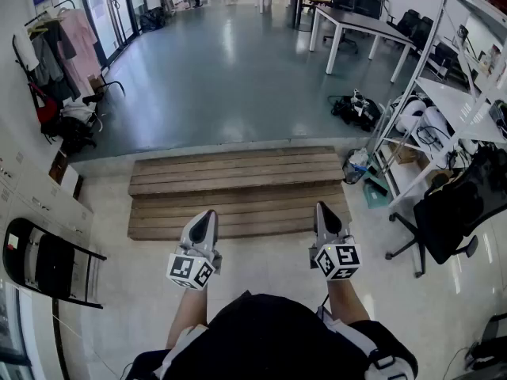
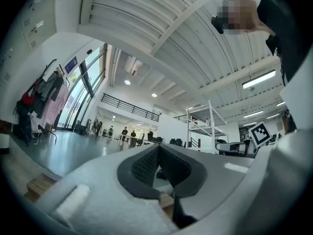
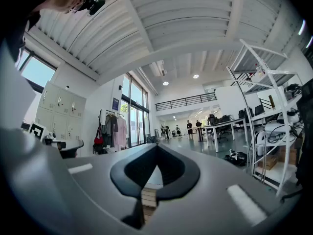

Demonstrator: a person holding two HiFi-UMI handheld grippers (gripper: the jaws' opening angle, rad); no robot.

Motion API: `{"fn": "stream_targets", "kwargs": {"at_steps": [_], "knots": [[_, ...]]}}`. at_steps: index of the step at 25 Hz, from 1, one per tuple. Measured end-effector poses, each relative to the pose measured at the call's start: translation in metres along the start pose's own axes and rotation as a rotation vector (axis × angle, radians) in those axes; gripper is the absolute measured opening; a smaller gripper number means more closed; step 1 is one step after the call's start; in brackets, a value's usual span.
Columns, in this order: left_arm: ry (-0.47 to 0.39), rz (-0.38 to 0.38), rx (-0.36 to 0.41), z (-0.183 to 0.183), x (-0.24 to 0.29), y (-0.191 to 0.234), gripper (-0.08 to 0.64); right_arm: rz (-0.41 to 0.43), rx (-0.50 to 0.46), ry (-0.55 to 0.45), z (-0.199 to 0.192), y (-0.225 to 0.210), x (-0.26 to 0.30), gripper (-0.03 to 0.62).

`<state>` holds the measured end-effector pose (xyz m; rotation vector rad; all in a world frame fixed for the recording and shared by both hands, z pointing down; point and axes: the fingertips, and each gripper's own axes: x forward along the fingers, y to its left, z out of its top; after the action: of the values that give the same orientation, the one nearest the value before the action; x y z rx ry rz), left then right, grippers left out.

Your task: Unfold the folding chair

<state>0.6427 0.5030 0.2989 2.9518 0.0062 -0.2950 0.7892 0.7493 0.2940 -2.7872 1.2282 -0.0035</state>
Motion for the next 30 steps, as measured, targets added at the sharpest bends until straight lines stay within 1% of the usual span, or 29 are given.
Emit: {"fn": "stream_targets", "kwargs": {"at_steps": [8, 12, 15, 18, 21, 24, 26, 30], "knots": [[0.005, 0.002, -0.009, -0.009, 0.01, -0.019, 0.002, -0.01, 0.011, 0.014, -0.004, -0.025, -0.012, 0.005], [0.009, 0.014, -0.025, -0.013, 0.013, -0.029, 0.002, 0.002, 0.006, 0.02, -0.003, -0.034, -0.015, 0.005], [0.004, 0.031, -0.027, -0.017, 0.012, -0.033, 0.002, 0.029, 0.0, 0.03, -0.005, -0.036, -0.016, 0.005], [-0.007, 0.057, -0.019, -0.016, 0.007, -0.037, 0.002, 0.09, 0.02, 0.027, -0.006, -0.036, -0.012, 0.005], [-0.001, 0.113, -0.004, -0.01, -0.001, -0.037, 0.002, 0.143, 0.048, 0.008, -0.005, -0.035, -0.001, 0.005], [0.001, 0.179, 0.004, -0.007, -0.019, -0.03, 0.002, 0.186, 0.053, 0.022, -0.014, -0.024, 0.011, 0.005], [-0.005, 0.233, 0.014, -0.009, -0.043, -0.022, 0.002, 0.237, 0.063, 0.037, -0.023, -0.006, 0.019, 0.005], [-0.004, 0.37, 0.026, -0.006, -0.093, -0.006, 0.002, 0.362, 0.091, 0.074, -0.041, 0.036, 0.04, 0.005]]}}
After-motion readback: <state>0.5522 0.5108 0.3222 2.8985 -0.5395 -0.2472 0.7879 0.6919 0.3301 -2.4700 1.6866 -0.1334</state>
